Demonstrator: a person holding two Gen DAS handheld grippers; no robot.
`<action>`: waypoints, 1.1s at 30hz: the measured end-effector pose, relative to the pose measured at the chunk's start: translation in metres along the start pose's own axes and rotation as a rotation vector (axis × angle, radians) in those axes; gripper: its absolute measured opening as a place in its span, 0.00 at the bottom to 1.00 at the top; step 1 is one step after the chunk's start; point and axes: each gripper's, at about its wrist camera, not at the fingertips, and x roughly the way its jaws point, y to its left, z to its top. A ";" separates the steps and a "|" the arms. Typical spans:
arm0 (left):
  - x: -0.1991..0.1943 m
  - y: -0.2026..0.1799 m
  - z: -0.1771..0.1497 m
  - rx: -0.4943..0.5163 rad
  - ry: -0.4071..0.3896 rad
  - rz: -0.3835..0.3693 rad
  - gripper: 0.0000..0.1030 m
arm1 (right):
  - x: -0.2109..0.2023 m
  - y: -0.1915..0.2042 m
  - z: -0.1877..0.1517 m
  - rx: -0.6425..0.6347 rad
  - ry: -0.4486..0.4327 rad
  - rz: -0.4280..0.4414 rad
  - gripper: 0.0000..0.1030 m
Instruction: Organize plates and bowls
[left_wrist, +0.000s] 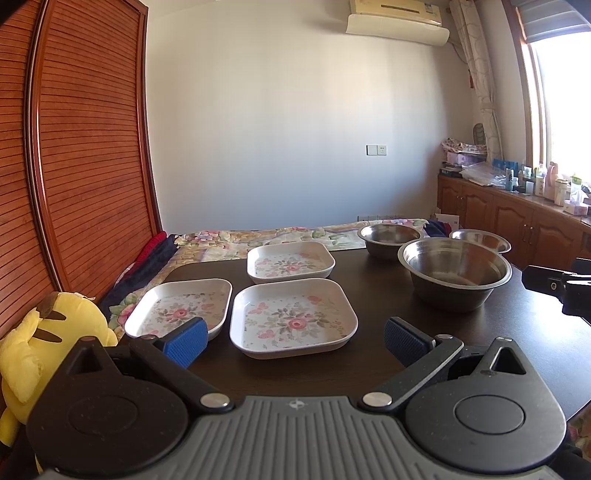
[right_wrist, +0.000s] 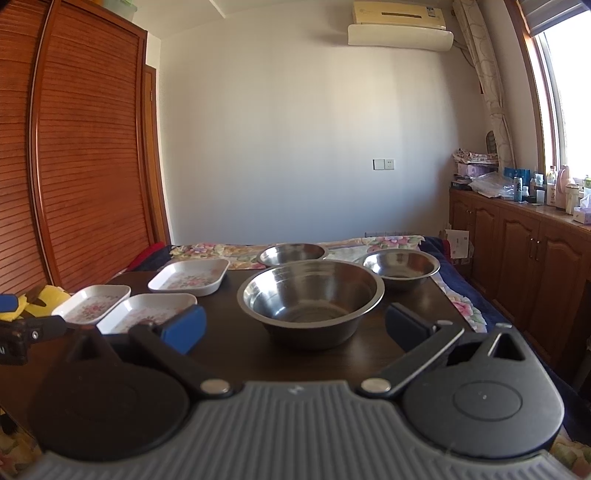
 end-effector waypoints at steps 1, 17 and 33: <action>0.000 0.000 0.000 0.001 0.001 -0.001 0.99 | 0.000 0.000 0.000 0.000 0.000 0.000 1.00; -0.001 -0.002 -0.001 0.003 0.000 -0.002 0.99 | -0.002 -0.001 -0.001 -0.005 -0.005 -0.002 1.00; -0.002 -0.003 -0.002 0.002 0.004 -0.005 0.99 | -0.003 0.000 0.000 -0.005 -0.003 -0.002 1.00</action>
